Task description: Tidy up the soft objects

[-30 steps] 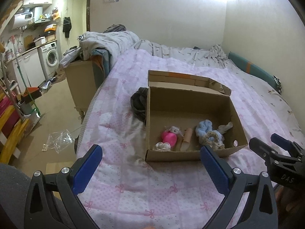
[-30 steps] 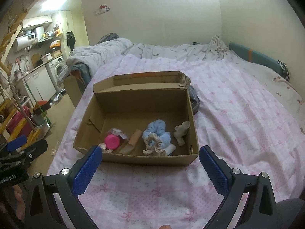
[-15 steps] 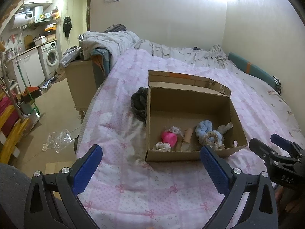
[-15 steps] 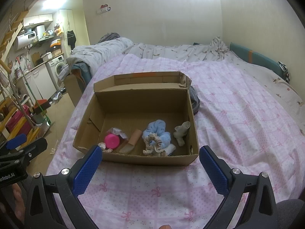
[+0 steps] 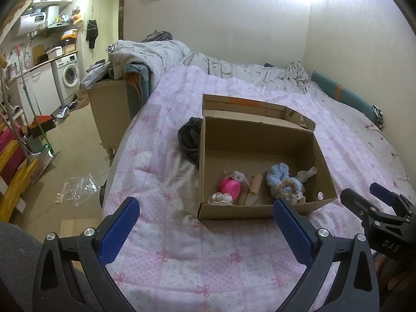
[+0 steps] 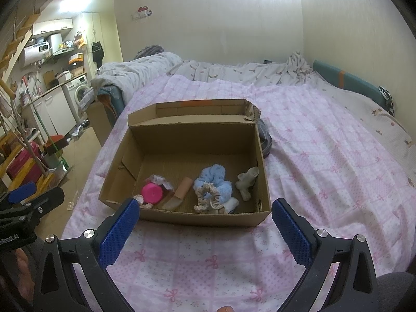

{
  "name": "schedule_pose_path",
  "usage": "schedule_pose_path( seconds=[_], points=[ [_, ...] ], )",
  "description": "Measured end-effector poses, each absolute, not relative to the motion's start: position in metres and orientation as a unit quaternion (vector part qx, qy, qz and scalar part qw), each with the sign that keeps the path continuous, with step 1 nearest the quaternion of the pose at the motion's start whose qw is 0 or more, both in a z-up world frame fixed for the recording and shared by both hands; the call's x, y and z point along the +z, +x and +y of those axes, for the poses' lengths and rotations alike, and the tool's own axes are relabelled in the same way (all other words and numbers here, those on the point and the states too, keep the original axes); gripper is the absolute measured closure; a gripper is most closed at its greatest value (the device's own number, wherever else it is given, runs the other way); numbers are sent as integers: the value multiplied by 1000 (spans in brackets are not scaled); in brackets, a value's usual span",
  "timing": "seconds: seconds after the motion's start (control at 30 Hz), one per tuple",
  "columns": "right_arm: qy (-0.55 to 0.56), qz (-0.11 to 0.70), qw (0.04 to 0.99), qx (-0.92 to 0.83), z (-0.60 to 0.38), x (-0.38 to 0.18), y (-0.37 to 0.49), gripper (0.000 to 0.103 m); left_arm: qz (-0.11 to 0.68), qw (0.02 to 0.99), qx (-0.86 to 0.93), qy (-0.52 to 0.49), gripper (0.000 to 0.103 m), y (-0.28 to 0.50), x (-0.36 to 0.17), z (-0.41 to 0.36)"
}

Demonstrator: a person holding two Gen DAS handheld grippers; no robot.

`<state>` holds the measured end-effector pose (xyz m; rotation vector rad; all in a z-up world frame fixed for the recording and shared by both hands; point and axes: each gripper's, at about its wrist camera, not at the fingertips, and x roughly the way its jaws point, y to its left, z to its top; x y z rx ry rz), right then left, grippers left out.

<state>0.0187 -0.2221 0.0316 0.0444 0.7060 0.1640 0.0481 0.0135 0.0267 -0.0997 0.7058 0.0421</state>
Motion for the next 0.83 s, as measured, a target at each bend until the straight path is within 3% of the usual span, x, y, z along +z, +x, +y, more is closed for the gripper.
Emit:
schedule_pose_path(
  seconds=[0.83],
  points=[
    [22, 341, 936, 82, -226, 36, 20, 0, 351, 935, 17, -56, 1, 50, 24, 17]
  ],
)
